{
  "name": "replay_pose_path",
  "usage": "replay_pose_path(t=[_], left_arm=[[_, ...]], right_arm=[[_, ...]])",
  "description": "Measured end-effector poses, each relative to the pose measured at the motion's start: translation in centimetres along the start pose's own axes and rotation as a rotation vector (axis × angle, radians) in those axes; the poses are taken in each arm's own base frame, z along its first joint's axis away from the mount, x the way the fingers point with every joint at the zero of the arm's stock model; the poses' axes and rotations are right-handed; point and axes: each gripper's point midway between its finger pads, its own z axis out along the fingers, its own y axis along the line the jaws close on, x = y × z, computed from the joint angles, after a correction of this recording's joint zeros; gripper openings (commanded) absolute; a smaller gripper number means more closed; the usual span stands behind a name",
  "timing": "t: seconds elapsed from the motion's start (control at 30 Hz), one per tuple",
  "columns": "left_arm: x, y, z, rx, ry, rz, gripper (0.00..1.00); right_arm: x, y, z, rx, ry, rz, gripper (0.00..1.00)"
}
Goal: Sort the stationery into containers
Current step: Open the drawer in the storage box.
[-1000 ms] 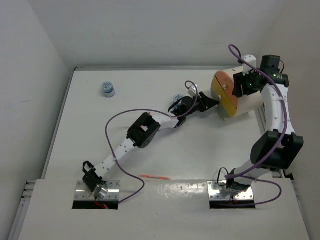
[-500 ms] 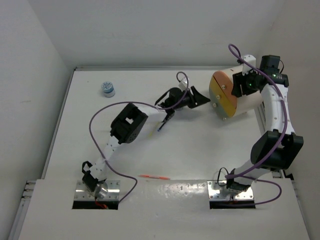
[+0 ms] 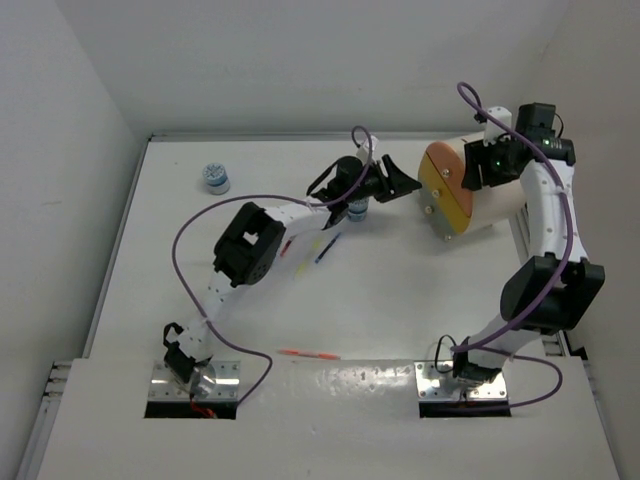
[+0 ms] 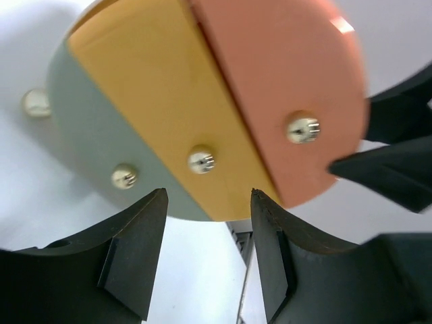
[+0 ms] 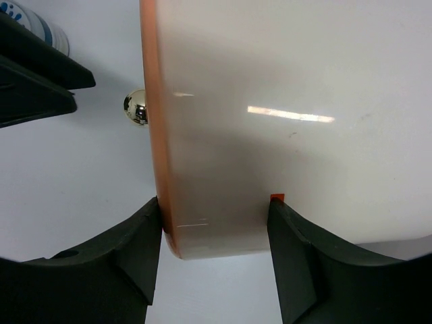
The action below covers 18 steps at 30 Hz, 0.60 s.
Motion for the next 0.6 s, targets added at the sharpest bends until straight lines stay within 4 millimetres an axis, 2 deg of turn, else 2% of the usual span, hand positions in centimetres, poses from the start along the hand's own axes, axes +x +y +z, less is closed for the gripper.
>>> replay_pose_path(t=[0.17, 0.23, 0.6], left_arm=[[1.2, 2.3, 0.5, -0.048, 0.028, -0.020, 0.58], [1.5, 2.5, 0.8, -0.050, 0.034, -0.025, 0.58], [2.7, 2.1, 1.5, -0.037, 0.044, -0.044, 0.58]], right_arm=[[-0.2, 0.1, -0.4, 0.013, 0.030, 0.017, 0.48], [-0.1, 0.1, -0.5, 0.016, 0.037, 0.020, 0.51], [0.4, 0.2, -1.5, 0.040, 0.084, 0.059, 0.53]])
